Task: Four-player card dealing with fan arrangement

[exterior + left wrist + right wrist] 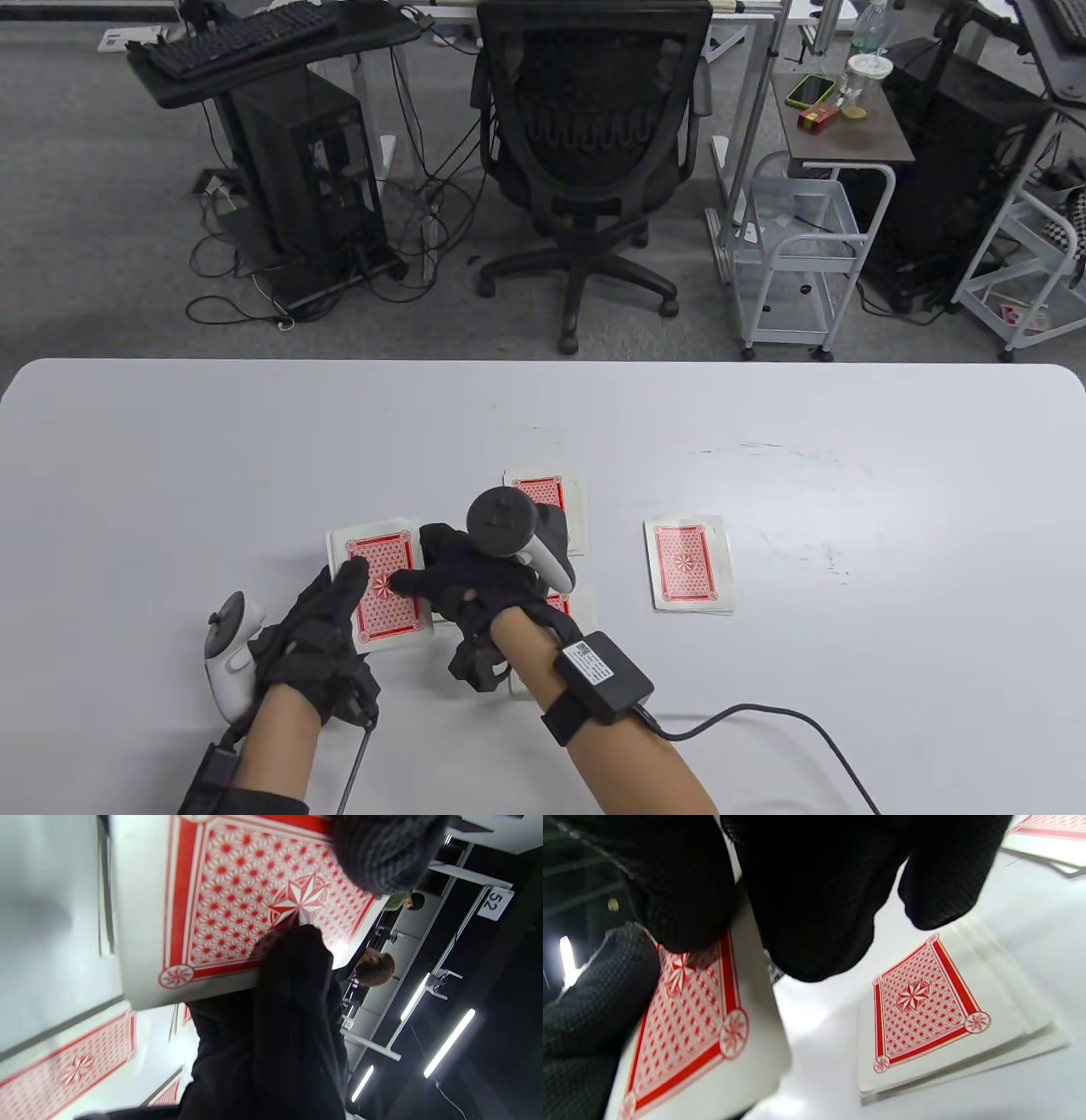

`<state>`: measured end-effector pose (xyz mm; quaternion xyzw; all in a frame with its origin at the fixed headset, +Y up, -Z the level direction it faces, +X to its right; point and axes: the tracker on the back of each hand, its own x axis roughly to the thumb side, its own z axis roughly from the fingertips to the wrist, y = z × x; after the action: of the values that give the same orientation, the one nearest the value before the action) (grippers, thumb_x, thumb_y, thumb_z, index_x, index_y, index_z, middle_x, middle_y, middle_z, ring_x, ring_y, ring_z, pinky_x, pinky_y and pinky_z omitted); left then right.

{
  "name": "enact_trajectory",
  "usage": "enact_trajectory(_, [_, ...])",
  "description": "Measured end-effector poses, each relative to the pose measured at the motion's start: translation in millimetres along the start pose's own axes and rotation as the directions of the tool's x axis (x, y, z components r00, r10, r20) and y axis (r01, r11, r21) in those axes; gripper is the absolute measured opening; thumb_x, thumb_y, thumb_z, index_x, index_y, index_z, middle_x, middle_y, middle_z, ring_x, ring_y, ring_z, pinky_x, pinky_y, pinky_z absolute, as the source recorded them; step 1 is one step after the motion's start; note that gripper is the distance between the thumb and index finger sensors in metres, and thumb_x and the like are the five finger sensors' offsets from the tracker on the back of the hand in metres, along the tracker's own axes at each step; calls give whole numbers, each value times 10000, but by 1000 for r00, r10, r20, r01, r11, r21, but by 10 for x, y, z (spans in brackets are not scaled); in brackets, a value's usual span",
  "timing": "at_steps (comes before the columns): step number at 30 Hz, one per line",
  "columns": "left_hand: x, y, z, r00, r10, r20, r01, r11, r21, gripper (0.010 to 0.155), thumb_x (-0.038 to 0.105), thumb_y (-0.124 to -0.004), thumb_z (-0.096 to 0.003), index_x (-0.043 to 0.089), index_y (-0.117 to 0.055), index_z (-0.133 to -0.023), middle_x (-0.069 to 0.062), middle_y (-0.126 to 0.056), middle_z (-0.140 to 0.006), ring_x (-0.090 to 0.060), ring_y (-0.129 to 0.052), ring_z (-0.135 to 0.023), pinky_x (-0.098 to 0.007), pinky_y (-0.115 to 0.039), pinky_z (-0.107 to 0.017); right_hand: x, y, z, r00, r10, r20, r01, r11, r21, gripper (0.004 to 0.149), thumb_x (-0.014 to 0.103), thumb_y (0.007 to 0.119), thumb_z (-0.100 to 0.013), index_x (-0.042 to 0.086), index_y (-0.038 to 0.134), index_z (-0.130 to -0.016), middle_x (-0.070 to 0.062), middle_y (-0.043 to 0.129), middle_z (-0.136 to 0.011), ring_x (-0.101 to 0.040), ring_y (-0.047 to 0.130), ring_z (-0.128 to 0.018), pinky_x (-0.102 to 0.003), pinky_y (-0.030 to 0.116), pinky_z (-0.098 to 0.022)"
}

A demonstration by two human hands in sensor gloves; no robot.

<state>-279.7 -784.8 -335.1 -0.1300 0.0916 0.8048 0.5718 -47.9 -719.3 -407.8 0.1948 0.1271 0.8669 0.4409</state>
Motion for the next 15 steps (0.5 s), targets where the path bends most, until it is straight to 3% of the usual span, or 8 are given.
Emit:
enact_trajectory(4, [-34, -83, 11, 1000, 1, -7, -2, 1000, -25, 464, 482, -804, -507, 335, -729, -941, 87, -906, -891, -230, -1016, -745, -415, -903, -506, -124, -128, 104, 998, -61, -4, 60, 997, -55, 593, 347, 940, -426, 74, 744, -914, -12, 928, -659, -179, 1078, -416, -570, 756, -512])
enact_trajectory(8, [-38, -141, 3, 1000, 31, 0, -30, 997, -68, 466, 478, -790, -508, 332, -725, -945, 85, -901, -897, -236, -1013, -750, -418, -903, -507, -257, -264, 131, 978, -204, -38, 204, 979, 2, 603, 323, 916, -446, 36, 713, -937, -17, 940, -662, -191, 1095, -450, -573, 753, -519])
enact_trajectory(15, [-11, 36, -15, 1000, 28, 1, -28, 999, 17, 463, 481, -787, -513, 336, -719, -948, 87, -899, -899, -231, -1010, -755, -413, -901, -513, -407, -841, -44, 989, -80, -128, 67, 992, -103, 649, 326, 892, -476, 26, 636, -991, -27, 901, -700, -178, 1038, -399, -575, 742, -509])
